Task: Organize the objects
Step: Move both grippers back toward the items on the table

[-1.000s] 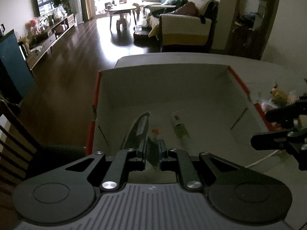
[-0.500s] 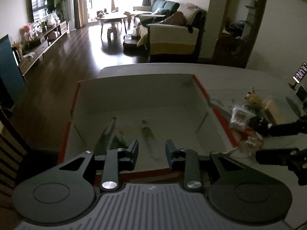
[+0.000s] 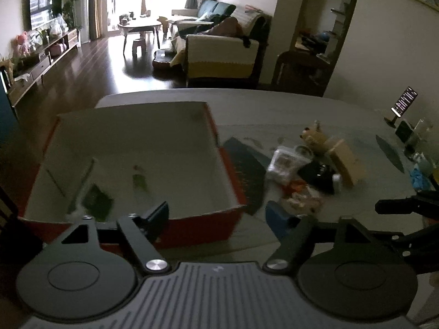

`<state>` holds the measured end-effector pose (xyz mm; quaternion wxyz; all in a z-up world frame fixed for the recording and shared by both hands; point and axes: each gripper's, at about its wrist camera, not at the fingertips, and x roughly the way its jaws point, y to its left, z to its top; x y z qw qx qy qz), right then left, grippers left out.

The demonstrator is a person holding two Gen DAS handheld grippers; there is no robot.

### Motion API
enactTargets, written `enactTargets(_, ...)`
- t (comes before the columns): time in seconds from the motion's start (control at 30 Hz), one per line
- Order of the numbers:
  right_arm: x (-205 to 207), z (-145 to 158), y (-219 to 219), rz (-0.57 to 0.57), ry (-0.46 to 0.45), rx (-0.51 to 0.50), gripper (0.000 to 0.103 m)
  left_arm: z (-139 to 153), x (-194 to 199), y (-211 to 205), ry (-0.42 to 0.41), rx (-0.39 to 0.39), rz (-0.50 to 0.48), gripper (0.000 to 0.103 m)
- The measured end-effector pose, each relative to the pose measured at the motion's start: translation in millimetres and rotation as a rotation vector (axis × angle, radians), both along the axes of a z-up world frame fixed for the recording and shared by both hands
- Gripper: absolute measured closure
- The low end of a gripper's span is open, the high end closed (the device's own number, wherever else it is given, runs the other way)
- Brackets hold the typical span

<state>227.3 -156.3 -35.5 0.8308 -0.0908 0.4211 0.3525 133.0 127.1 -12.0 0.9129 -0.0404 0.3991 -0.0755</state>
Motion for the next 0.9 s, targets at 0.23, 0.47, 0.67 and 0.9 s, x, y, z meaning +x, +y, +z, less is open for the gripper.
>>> enactTargets(0.23, 19.4, -8.8, -44.3, -0.044, -0.004, -0.027, 0.021, -11.0, 4.7, -52.5, 0.02, -0.012, -0.06, 0.022)
enactTargets(0.47, 47.8, -18.3, -77.3, -0.055, -0.009, -0.06, 0.021, -28.4, 16.7, -91.9, 0.053, -0.027, -0.073, 0.013)
enactTargets(0.67, 82.9, -28.5, -98.1, -0.063, -0.017, -0.097, 0.021, -46.7, 32.8, -118.6, 0.088, -0.034, -0.056, 0.0)
enactTargets(0.9, 132.5, -45.4, -106.7, -0.066, -0.026, -0.129, 0.021, -70.3, 53.5, -139.8, 0.121, -0.037, -0.022, 0.0)
